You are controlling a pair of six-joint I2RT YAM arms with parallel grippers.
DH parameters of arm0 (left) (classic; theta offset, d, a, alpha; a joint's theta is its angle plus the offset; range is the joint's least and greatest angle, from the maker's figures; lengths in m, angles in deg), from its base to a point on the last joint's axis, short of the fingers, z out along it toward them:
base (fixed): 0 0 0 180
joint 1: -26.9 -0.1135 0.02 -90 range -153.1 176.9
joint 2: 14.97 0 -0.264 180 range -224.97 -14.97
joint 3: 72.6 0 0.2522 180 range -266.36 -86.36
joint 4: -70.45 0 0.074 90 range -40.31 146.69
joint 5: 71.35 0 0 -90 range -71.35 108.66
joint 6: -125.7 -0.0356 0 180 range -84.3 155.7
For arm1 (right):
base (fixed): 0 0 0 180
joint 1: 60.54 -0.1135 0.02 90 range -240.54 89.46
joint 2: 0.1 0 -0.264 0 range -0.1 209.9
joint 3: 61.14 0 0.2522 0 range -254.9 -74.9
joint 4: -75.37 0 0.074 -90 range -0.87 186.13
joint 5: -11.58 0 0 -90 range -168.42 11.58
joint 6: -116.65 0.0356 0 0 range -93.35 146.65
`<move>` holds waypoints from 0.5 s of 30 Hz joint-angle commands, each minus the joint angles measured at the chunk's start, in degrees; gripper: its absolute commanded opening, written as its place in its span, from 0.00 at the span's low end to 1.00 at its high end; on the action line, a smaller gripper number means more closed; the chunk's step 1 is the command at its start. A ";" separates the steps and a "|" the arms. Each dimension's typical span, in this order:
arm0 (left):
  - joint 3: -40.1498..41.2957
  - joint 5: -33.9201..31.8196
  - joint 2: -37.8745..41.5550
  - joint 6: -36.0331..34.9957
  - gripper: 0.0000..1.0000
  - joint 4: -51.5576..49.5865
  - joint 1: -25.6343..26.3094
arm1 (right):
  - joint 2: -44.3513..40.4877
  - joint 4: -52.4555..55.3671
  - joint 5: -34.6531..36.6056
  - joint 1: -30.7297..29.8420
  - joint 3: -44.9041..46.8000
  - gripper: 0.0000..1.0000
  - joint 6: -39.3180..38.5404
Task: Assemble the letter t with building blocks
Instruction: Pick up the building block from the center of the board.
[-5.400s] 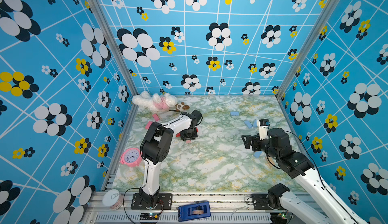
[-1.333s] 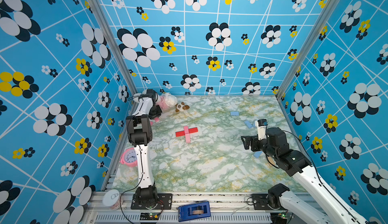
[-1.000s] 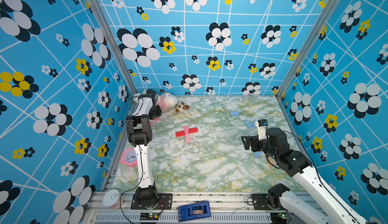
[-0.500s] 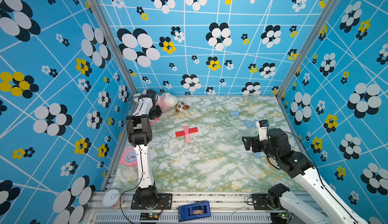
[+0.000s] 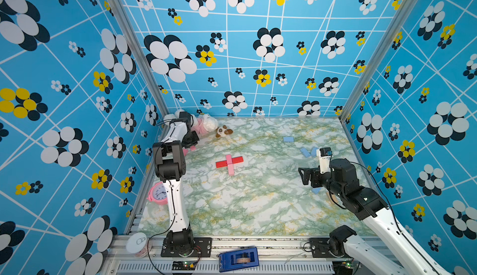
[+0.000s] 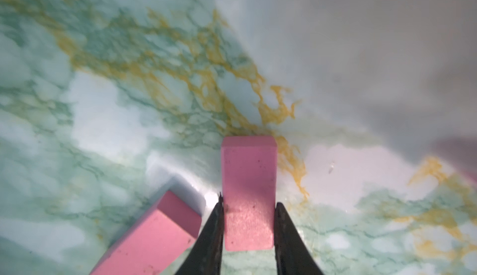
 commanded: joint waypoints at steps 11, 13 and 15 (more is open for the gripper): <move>18.74 1.49 21.55 -1.06 0.15 1.74 5.34 | -1.02 0.22 0.44 -0.48 -0.99 0.99 0.28; 23.27 0.94 25.95 -0.68 0.15 2.58 7.45 | -1.16 0.36 0.45 -0.49 -0.90 0.99 0.20; 27.71 0.35 30.00 0.06 0.16 3.26 9.82 | -1.43 0.50 0.46 -0.49 -0.96 0.99 0.05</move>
